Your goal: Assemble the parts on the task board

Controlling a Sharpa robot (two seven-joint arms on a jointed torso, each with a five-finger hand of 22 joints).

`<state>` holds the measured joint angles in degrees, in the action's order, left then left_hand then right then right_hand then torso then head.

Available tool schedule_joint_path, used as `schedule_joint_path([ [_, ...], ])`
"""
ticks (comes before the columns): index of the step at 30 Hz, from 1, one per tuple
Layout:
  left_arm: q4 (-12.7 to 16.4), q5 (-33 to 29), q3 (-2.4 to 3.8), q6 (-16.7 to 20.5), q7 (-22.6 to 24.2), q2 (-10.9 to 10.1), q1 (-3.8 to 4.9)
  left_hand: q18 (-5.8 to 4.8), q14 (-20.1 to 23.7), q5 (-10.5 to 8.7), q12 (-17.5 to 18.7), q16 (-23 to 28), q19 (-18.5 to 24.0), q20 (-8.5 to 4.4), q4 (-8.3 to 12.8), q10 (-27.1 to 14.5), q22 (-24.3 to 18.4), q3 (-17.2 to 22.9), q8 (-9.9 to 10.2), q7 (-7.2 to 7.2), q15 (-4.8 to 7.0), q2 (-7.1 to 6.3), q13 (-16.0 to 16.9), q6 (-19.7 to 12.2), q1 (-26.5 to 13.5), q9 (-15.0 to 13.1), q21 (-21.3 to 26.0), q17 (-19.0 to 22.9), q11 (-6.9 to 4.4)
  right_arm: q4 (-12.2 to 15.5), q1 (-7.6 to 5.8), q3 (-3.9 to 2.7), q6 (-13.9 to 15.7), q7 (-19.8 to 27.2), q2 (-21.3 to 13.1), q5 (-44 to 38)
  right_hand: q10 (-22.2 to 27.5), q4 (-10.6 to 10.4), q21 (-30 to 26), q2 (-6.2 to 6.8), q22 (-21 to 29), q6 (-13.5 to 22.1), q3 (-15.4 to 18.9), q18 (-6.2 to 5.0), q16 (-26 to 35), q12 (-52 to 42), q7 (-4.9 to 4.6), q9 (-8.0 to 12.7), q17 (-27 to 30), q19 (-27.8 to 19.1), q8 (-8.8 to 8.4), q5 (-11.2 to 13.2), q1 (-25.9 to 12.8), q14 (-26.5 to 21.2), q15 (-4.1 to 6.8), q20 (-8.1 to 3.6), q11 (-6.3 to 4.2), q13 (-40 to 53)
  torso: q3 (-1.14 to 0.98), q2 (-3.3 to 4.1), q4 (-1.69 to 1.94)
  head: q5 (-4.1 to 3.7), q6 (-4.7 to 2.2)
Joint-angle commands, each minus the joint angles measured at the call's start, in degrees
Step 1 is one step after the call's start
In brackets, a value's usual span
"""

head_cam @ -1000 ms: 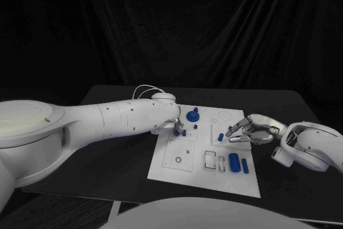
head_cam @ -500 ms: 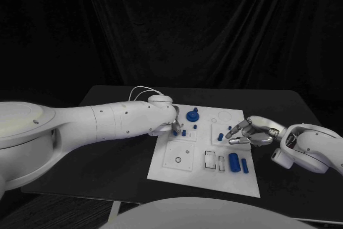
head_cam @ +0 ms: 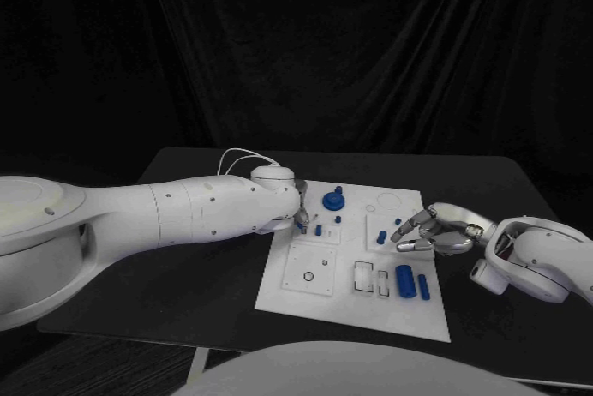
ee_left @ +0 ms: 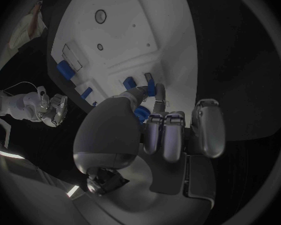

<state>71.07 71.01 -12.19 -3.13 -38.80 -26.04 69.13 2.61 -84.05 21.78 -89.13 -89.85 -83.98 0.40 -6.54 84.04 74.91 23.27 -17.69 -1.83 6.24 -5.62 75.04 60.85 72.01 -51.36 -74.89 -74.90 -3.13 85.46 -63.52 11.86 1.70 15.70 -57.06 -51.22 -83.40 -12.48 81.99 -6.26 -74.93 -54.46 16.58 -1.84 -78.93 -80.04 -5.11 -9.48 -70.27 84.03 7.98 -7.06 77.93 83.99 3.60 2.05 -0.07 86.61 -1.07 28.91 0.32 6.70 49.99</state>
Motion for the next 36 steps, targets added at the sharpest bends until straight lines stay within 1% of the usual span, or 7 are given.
schedule_joint_path([
  [1,-0.27,1.51,0.05,1.36,0.28,0.17,-0.09,0.09,-5.91,-0.34,0.04,0.00,-3.01,-0.37,4.47,5.53,11.47,4.92,-0.02,0.62,0.07,0.28,14.34,0.21,0.51,-0.08,-0.03,-14.98,-0.13,0.02,0.18,-0.03,0.20,0.03,-0.09,0.06,-1.63,0.23,-0.36,-2.21,-12.25,-0.05,-0.01,-0.27,0.34,0.85,-0.20,0.05,0.05,2.22,-0.17,-0.03,2.14,2.36,0.31,0.38,-0.04,-11.63,0.00,0.06,-0.02,-0.12,0.01],
  [7,-0.70,1.37,0.05,1.12,0.16,0.28,-0.10,0.10,-5.89,-0.48,0.03,0.10,-3.00,-0.37,4.42,5.53,11.46,4.92,-0.01,0.63,0.07,0.31,14.35,0.25,0.46,-0.07,0.02,-14.91,-0.13,0.04,0.19,-0.03,0.22,0.05,-0.06,0.06,-1.63,0.23,-0.36,-2.21,-12.25,-0.05,-0.01,-0.27,0.34,0.85,-0.20,0.05,0.05,2.22,-0.17,-0.03,2.14,2.36,0.31,0.38,-0.04,-11.63,0.00,0.02,0.02,-0.23,0.01],
  [15,-0.92,-1.25,0.05,0.43,-0.08,0.54,-0.16,0.11,-5.86,-0.70,0.13,0.19,-3.00,-0.35,4.31,5.49,11.44,4.89,0.01,0.64,0.06,0.30,14.28,0.33,0.35,-0.05,0.08,-14.83,-0.13,0.15,0.19,-0.03,0.30,0.06,-0.21,0.06,-1.63,0.23,-0.36,-2.21,-12.25,-0.05,-0.01,-0.27,0.34,0.85,-0.20,0.05,0.05,2.22,-0.17,-0.03,2.14,2.36,0.31,0.38,-0.04,-11.63,0.00,0.05,-0.04,-0.19,0.01],
  [22,-1.31,-1.86,0.05,0.47,-0.28,0.90,-0.44,0.13,-5.84,-0.76,0.17,0.30,-2.98,-0.35,4.28,5.47,11.42,4.88,0.03,0.65,0.06,0.30,14.26,0.35,0.32,-0.04,0.17,-14.75,-0.13,0.19,0.19,-0.03,0.44,0.19,-0.20,0.06,-1.67,0.26,-0.31,-2.24,-12.27,-0.05,0.02,-0.26,0.25,0.76,-0.19,0.06,-0.11,2.24,-0.17,-0.05,2.16,2.39,0.32,0.38,-0.04,-11.51,0.00,0.03,-0.06,-0.32,0.01],
  [26,-1.43,-1.96,0.05,0.54,-0.28,0.97,-0.65,0.13,-5.84,-0.76,0.17,0.31,-2.98,-0.35,4.28,5.47,11.42,4.88,0.03,0.65,0.06,0.30,14.26,0.35,0.32,-0.04,0.17,-14.75,-0.13,0.22,0.20,-0.03,0.49,0.28,-0.21,0.06,-1.67,0.26,-0.31,-2.24,-12.27,-0.05,0.02,-0.26,0.25,0.76,-0.19,0.06,-0.11,2.24,-0.17,-0.05,2.16,2.39,0.32,0.38,-0.04,-11.51,-0.01,0.01,-0.03,-0.61,0.01],
  [31,-1.81,-2.00,0.05,0.45,-0.21,1.17,-1.03,0.13,-5.84,-0.76,0.17,0.31,-2.98,-0.35,4.28,5.47,11.42,4.88,0.03,0.65,0.06,0.30,14.26,0.35,0.32,-0.04,0.17,-14.75,-0.13,0.31,0.20,-0.03,0.63,0.38,-0.37,0.06,-1.67,0.26,-0.31,-2.24,-12.27,-0.05,0.02,-0.26,0.25,0.76,-0.19,0.06,-0.11,2.24,-0.17,-0.05,2.16,2.39,0.32,0.38,-0.04,-11.51,-0.01,0.06,-0.01,-0.31,0.01],
  [36,-1.98,-2.01,0.05,0.30,-0.16,1.33,-1.36,0.12,-5.83,-0.84,0.23,0.34,-2.98,-0.35,4.23,5.45,11.43,4.88,0.05,0.66,0.06,0.32,14.22,0.37,0.27,-0.02,0.15,-14.72,-0.14,0.33,0.20,-0.03,0.63,0.36,-0.43,0.06,-1.68,0.28,-0.25,-2.26,-12.29,-0.04,0.03,-0.24,0.22,0.74,-0.20,0.06,-0.15,2.27,-0.18,-0.07,2.17,2.40,0.32,0.38,-0.04,-11.49,0.00,0.03,-0.07,-0.54,0.01],
])
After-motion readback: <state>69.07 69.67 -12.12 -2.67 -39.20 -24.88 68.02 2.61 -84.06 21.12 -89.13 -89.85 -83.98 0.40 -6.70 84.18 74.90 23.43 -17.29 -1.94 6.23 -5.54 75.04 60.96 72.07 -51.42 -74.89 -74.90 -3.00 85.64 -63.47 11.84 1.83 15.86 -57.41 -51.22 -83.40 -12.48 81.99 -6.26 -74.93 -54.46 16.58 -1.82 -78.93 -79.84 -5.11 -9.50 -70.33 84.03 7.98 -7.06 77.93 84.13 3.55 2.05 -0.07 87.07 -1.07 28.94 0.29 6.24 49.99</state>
